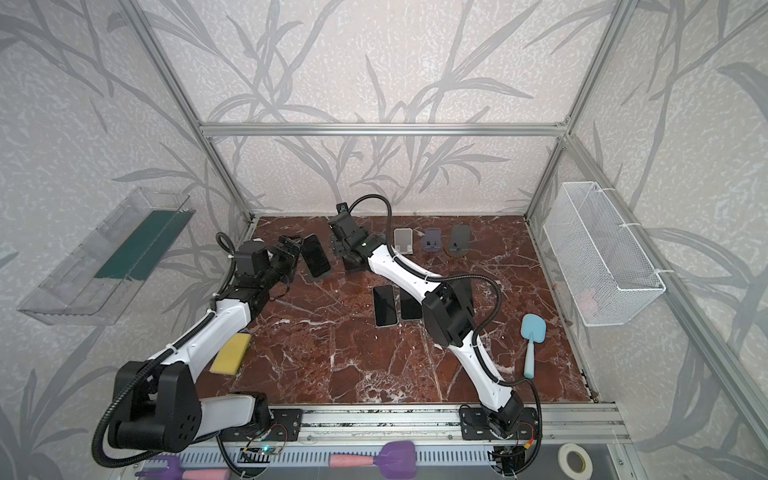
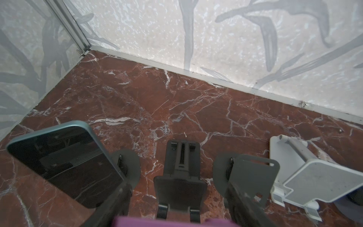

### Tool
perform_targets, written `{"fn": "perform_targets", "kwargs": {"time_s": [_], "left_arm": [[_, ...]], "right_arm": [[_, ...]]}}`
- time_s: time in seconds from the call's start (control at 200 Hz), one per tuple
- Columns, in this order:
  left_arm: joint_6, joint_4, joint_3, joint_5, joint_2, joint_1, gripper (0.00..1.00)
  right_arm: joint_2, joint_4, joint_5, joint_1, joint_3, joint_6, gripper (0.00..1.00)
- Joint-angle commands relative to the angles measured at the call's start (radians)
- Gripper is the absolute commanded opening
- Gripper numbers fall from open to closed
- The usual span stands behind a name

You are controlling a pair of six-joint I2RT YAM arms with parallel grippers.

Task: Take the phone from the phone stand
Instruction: 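Carry the purple-framed phone nearer the robot over the lying phones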

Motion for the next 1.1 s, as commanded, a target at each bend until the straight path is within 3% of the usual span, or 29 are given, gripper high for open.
{"fn": "perform_targets", "kwargs": {"time_s": [0.0, 0.17, 0.635, 1.1], "left_arm": [[-0.005, 0.025, 0.014, 0.008, -0.004, 0.003, 0.95], [0.003, 0.024, 0.014, 0.003, -0.011, 0.003, 0.95], [0.001, 0.025, 0.015, 0.007, -0.012, 0.003, 0.95], [-0.001, 0.025, 0.017, 0.017, 0.002, 0.000, 0.95]], "right_arm": [[-0.124, 0.087, 0.024, 0.009, -0.060, -0.011, 0.72], [-0.233, 0.167, 0.013, 0.022, -0.234, 0.003, 0.72], [-0.348, 0.199, -0.050, 0.088, -0.520, 0.081, 0.72], [-0.329, 0.142, -0.112, 0.140, -0.667, 0.256, 0.71]]}}
